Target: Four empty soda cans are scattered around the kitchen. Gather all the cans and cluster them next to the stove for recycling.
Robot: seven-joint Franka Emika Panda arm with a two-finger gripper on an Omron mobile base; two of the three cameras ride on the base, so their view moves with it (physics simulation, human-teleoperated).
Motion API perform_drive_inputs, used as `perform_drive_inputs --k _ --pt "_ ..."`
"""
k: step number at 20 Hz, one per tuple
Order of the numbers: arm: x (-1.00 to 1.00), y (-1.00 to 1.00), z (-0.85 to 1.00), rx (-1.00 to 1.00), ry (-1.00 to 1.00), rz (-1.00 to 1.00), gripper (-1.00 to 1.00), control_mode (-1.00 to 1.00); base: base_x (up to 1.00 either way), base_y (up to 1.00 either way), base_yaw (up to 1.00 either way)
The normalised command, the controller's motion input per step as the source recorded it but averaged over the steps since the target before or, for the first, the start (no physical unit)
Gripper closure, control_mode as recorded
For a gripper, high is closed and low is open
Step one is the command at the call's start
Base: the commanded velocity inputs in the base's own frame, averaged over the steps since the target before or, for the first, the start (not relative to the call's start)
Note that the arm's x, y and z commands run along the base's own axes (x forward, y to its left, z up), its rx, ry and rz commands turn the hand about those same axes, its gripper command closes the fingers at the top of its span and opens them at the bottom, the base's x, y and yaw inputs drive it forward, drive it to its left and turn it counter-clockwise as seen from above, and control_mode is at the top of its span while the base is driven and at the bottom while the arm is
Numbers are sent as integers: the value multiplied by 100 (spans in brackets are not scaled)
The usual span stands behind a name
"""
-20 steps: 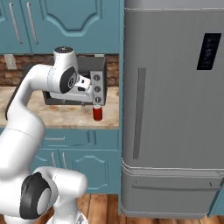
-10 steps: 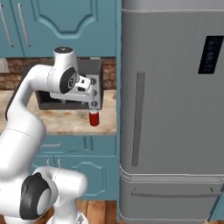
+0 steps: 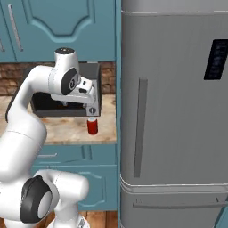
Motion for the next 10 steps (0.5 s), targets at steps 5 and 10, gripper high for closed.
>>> perform_drive_inputs --k 5,10 --pt "0 0 0 0 0 0 -100 100 26 28 -7" --pt "0 0 0 0 0 0 -100 100 20 29 -6"
